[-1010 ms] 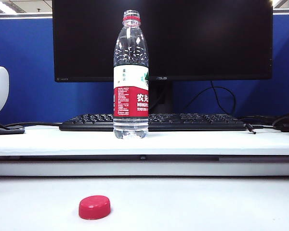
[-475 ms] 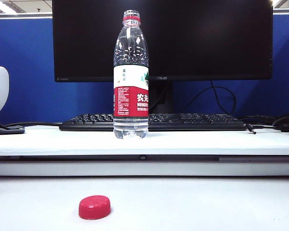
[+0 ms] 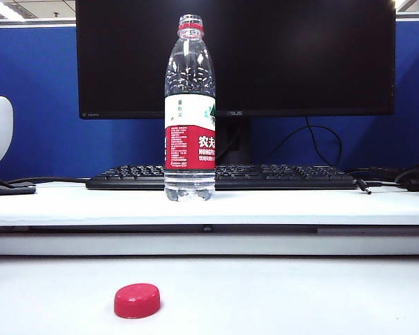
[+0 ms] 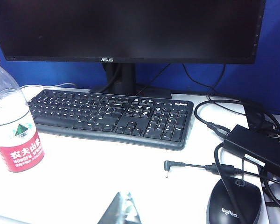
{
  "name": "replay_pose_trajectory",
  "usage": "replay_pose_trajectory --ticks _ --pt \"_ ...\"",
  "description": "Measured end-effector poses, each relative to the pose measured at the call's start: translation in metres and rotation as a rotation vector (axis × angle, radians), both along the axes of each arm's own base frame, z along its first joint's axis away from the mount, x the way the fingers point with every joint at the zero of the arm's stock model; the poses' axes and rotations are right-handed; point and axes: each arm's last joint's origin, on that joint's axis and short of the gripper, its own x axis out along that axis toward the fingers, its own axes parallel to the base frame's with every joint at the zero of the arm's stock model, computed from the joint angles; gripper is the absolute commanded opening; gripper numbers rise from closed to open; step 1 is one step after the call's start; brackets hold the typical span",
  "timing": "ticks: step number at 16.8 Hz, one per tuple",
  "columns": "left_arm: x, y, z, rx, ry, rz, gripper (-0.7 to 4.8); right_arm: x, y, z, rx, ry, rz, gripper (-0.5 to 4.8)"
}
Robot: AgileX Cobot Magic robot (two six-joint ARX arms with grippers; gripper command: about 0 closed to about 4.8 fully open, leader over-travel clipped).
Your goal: Unscrew the cap from the plastic bottle on the table.
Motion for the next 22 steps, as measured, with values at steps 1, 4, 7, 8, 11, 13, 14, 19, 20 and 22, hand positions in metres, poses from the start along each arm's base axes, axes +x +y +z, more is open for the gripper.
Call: replay_pose_trajectory --ticks 1,4,7,8,11,13,14,19,20,22 --pt "0.0 0.0 0.0 0.0 0.0 0.0 -0.05 0.0 0.0 0.0 0.0 0.0 0.0 -0.07" --pt "0.0 0.0 0.0 0.0 0.001 0.0 -0.05 -0.006 -0.008 0.0 -0.015 -0.04 -0.087 -0.07" --pt "0.0 0.0 -0.001 0.0 0.006 -0.002 -0.05 0.022 -0.018 -0.045 -0.075 0.042 -0.365 -0.07" --pt "0.0 0.0 -0.001 0.0 0.006 -0.002 -0.05 0.028 -0.02 -0.054 -0.069 0.033 -0.371 -0.07" --pt "0.0 0.0 -0.001 0.0 0.006 -0.003 -0.05 0.043 -0.024 -0.081 -0.028 -0.046 -0.368 -0.07" --pt "0.0 0.0 -0.001 0.0 0.006 -0.003 -0.05 0.044 -0.023 -0.083 -0.022 -0.064 -0.356 -0.07" --pt "0.0 0.0 -0.001 0.0 0.006 -0.003 -0.05 0.045 -0.024 -0.087 -0.023 -0.054 -0.36 -0.07" --pt "0.0 0.0 -0.001 0.0 0.006 -0.003 -0.05 0.049 -0.023 -0.099 -0.023 -0.065 -0.356 -0.07" --pt "0.0 0.0 -0.001 0.0 0.006 -0.003 -0.05 0.049 -0.023 -0.099 -0.023 -0.065 -0.353 -0.07" --pt "0.0 0.0 -0.001 0.0 0.006 -0.003 -0.05 0.049 -0.021 -0.099 -0.023 -0.065 -0.327 -0.07"
